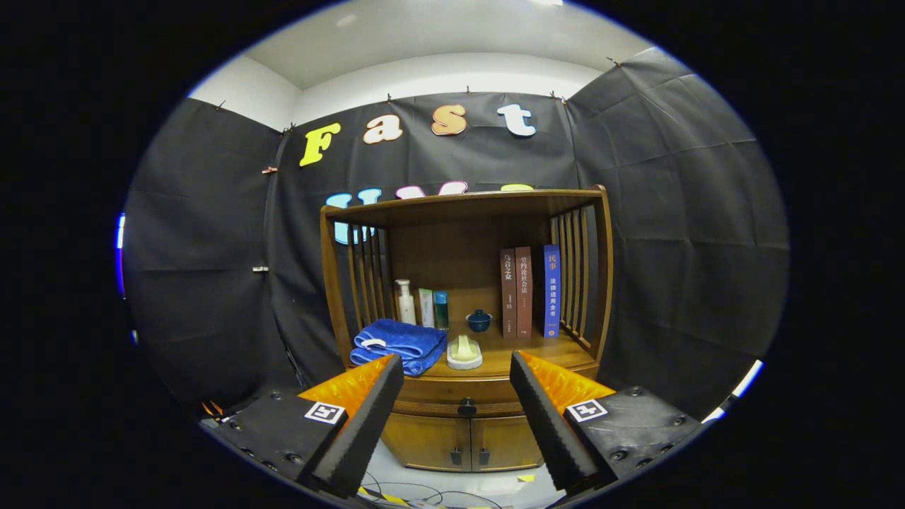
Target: Pull open the drawer, take out the items inside it, and place them on the countertop above the cabinet.
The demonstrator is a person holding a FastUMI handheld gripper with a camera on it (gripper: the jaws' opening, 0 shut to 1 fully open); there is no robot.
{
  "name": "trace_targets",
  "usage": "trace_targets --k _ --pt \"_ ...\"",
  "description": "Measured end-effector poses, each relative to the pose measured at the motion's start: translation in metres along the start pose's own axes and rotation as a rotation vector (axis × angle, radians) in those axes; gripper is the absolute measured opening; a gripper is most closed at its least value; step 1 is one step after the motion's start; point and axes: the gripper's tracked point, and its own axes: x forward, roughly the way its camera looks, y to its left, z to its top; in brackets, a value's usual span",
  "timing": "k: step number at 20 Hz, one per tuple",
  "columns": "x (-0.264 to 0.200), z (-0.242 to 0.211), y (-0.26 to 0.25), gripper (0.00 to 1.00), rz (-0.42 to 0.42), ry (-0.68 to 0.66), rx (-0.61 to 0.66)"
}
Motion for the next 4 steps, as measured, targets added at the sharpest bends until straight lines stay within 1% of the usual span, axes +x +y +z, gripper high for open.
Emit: trace_targets --k 4 --pt "0.0008 -0.0033 -0.0004 0.98 -0.005 0.007 -0.010"
